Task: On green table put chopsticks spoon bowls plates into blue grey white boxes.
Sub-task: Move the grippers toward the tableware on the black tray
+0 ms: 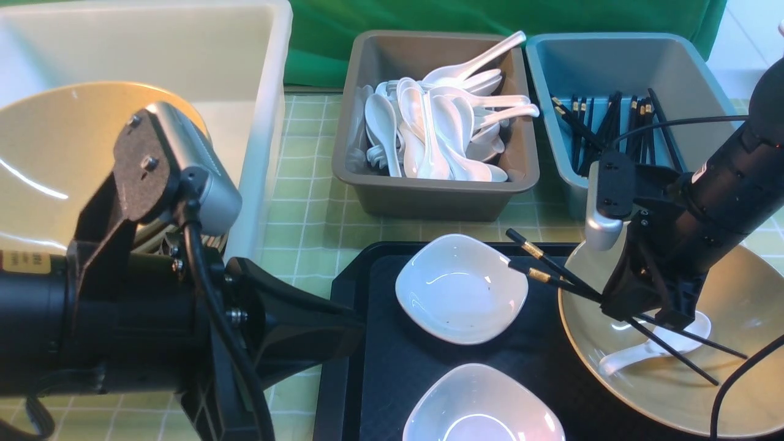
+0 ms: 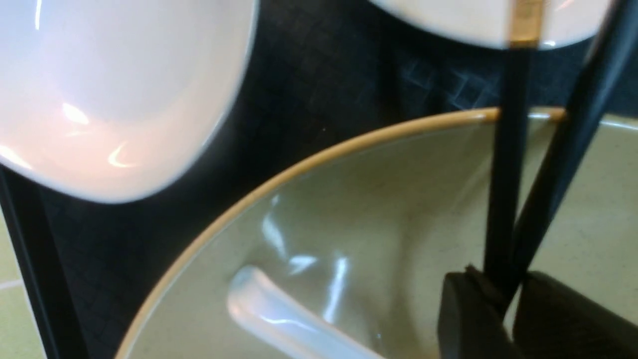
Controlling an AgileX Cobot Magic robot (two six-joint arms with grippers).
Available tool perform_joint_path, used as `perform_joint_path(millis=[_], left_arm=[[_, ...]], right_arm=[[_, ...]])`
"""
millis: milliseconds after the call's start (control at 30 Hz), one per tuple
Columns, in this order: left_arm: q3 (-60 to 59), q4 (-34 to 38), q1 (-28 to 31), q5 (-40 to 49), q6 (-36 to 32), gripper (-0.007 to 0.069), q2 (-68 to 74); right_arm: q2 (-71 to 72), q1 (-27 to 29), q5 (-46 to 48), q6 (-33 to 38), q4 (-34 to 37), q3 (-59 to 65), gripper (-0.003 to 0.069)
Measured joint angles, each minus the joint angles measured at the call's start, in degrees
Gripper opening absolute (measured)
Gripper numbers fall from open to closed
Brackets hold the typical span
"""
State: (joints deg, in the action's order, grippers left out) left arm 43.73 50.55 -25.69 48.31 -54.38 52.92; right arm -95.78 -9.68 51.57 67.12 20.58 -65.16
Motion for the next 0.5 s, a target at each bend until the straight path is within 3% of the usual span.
perform_joint_path(millis=[167,500], left_arm=[[0.0,0.0,0.0,0.1,0.0,-0.0001,0.0],[0.0,0.0,0.0,0.1,-0.2,-0.0001,0.0]], right_arm=[[0.0,0.0,-0.3,0.0,0.0,0.0,0.0228],[-1.4,0.0,-1.9,-1.2,0.1,0.0,0.0236]])
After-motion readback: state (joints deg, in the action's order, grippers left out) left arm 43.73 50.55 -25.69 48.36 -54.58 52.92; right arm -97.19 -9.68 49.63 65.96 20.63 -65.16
